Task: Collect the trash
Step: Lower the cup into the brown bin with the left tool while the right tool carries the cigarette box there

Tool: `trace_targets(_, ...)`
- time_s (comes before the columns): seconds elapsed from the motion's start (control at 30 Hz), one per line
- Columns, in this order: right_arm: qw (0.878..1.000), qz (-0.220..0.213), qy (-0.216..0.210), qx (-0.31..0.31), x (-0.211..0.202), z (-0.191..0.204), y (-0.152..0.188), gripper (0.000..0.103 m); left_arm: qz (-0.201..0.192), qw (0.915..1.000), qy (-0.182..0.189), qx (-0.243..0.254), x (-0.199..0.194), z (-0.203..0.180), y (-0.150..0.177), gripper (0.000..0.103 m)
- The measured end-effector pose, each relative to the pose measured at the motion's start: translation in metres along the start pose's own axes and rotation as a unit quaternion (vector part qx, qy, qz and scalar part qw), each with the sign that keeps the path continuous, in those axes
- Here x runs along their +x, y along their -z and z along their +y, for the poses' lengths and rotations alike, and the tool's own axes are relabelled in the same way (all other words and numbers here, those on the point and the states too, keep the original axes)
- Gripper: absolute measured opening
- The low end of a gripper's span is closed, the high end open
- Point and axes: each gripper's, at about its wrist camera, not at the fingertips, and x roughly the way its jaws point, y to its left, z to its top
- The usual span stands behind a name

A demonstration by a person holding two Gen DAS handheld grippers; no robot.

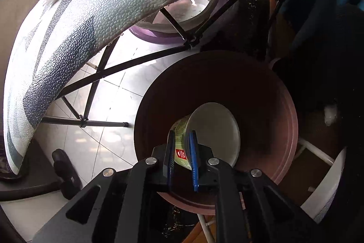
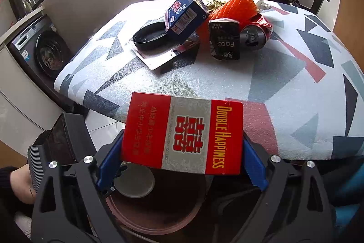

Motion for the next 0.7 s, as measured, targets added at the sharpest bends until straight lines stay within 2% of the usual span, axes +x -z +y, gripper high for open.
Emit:
trace_targets(0.03,1.0,0.001,0.0,0.002,0.0,-0.001,0.0,0.09,0.0,1.0,0.002,-0.004,-0.001,0.002,-0.001,0.031)
trace_targets(0.1,1.0,0.002,0.0,0.004,0.001,-0.002,0.001,0.09,-0.007,0.9999,0.011,-0.011,-0.005,0.004,-0.001,0.047)
trace_targets(0.17,1.0,0.003,0.001,0.005,0.002,-0.003,0.001,0.09,-0.022,0.9996,0.014,-0.014,-0.011,0.005,-0.002,0.049)
trace_targets(0.23,1.0,0.005,0.002,0.004,0.003,-0.003,0.003,0.09,-0.042,0.9988,0.014,-0.022,-0.019,0.01,-0.001,0.056)
trace_targets(0.37,1.0,0.01,0.006,-0.012,0.008,0.002,0.007,0.09,-0.105,0.9918,0.013,-0.073,-0.044,0.03,0.004,0.066)
trace_targets(0.47,0.999,0.023,0.003,-0.031,0.015,0.012,0.015,0.09,-0.161,0.9764,0.019,-0.142,-0.067,0.057,0.015,0.071)
trace_targets(0.6,0.996,0.05,-0.012,-0.076,0.03,0.034,0.031,0.09,-0.233,0.9424,0.018,-0.24,-0.096,0.091,0.037,0.083)
trace_targets(0.7,0.988,0.08,-0.023,-0.133,0.048,0.055,0.047,0.09,-0.262,0.9208,0.028,-0.288,-0.108,0.104,0.049,0.089)
